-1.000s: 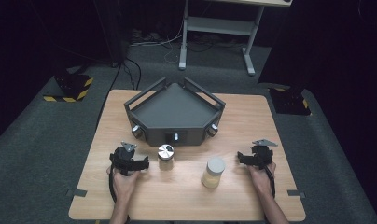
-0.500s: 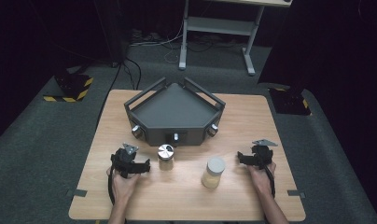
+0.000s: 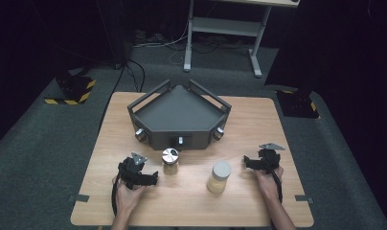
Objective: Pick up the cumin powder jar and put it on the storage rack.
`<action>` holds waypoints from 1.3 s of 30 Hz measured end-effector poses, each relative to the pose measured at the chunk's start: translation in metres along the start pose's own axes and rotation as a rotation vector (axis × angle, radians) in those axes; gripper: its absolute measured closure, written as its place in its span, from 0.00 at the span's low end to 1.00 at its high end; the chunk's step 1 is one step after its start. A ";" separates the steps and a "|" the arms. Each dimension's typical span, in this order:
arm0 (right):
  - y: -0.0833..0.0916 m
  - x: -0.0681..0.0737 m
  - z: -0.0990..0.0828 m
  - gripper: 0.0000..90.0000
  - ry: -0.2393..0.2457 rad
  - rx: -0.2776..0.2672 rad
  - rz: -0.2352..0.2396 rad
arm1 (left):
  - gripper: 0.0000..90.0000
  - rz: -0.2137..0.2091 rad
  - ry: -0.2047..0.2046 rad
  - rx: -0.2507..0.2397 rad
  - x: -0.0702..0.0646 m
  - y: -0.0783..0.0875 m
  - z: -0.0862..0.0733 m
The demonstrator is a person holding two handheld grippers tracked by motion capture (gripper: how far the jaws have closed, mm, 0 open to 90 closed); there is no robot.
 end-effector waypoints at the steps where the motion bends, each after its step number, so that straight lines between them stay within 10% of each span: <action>1: 0.000 0.000 0.000 0.05 0.000 0.000 0.000 | 0.00 -0.005 -0.003 -0.002 -0.001 0.001 -0.001; 21: 0.000 0.000 0.000 0.05 0.003 -0.001 -0.001 | 0.00 -0.124 -0.073 -0.073 -0.036 0.009 -0.002; 39: 0.000 0.000 0.000 0.06 0.004 -0.003 0.002 | 0.00 -0.126 -0.067 -0.084 -0.050 0.001 0.011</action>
Point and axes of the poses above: each handheld gripper's, and its own axes: y roughly backward along the jaws, z roughly out of its top, x roughly to its left, the point moved 2 cm from there along -y, roughly forward along the jaws, and after that the axes turned 8 degrees about -x, right-handed, at the moved point
